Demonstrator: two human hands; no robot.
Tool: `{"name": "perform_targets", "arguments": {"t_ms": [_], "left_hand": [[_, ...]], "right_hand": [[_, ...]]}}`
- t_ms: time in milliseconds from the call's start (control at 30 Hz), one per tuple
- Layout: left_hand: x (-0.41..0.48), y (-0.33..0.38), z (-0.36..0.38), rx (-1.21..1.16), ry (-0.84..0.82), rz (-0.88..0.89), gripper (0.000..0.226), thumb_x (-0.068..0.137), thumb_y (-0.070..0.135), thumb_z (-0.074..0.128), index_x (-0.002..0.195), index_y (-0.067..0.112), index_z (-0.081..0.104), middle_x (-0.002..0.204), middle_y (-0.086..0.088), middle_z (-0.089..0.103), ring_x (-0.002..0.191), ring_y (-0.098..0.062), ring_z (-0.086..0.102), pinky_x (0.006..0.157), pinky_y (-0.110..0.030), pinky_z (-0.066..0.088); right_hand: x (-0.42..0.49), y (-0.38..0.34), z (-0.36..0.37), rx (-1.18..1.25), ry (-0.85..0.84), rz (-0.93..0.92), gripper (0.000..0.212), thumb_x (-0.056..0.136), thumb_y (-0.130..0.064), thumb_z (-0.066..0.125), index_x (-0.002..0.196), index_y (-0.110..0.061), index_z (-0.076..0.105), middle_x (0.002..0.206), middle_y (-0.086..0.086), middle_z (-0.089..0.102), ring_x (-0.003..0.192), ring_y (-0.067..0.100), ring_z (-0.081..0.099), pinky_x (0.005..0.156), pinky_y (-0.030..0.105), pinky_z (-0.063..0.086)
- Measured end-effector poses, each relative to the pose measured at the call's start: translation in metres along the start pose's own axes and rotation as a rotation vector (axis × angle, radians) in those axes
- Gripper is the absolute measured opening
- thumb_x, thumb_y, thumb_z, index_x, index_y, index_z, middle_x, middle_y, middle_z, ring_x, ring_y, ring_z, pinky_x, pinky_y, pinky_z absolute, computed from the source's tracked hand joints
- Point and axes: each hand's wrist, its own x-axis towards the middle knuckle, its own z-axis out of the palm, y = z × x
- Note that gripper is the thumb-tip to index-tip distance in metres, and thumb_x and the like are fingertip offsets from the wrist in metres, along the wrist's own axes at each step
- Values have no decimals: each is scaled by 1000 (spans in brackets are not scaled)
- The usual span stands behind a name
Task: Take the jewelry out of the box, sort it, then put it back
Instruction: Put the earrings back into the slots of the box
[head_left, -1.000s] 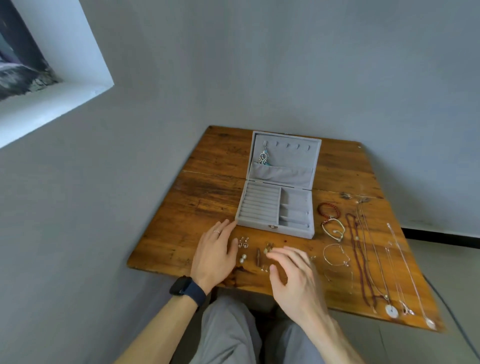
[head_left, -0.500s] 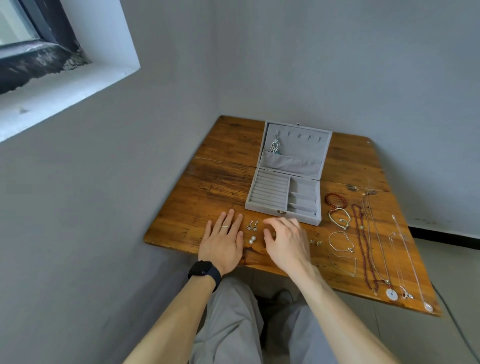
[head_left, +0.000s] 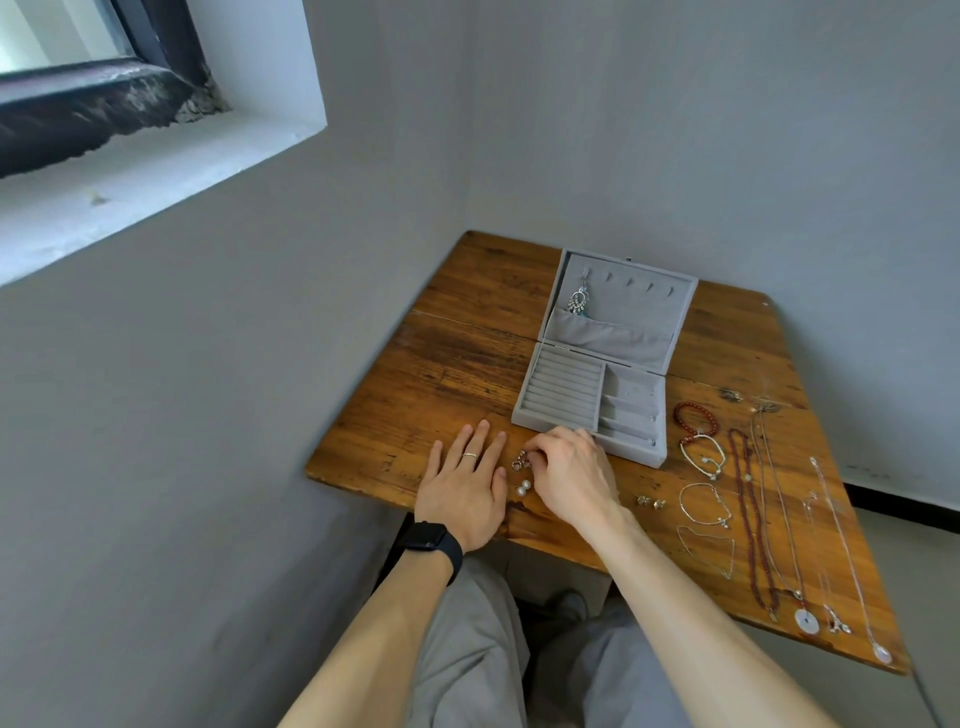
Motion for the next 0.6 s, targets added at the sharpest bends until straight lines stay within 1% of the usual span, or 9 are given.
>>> {"name": "perform_targets", "arguments": {"t_ms": [100,267,433,500,600], "left_hand": [[0,-1,1,-6,-4,-2,55,105,43,16,159,34,12,167,10,5,154,-12,1,124,-43,0],[0,-1,2,8,-4,-2,55,105,43,15,159,34,11,167,10,4,153,-12,0,123,-43,-2],[-1,-2,3,10,-7,4,55,105,43,14,159,35,7,167,10,3,153,-12,-1,123,-42,-3],[0,-2,3,7,-10,8,55,105,44,13,159,35,7,167,10,3,154,-12,-1,122,-42,-3],[2,-2,1,-7,-19,8,55,105,44,15,159,35,11,167,11,5,153,-11,0,123,-42,-2]], "right_hand": [[0,1,0,-10,-16,-15,26,98,-23,58,121,-24,69,122,-3,66,112,19,56,96,36,48],[1,5,-1,-44,-11,-32,22,99,-26,57,118,-24,68,119,-4,65,112,18,56,95,35,46],[-1,6,-3,-60,-12,-74,19,100,-24,55,118,-23,62,118,-2,64,111,18,55,95,34,45],[-6,7,-9,-5,35,-61,15,102,-26,52,115,-25,59,112,-3,66,106,16,58,90,30,47],[-21,8,-21,163,133,-22,12,103,-25,50,109,-23,60,102,-4,69,96,14,60,79,21,46]]}}
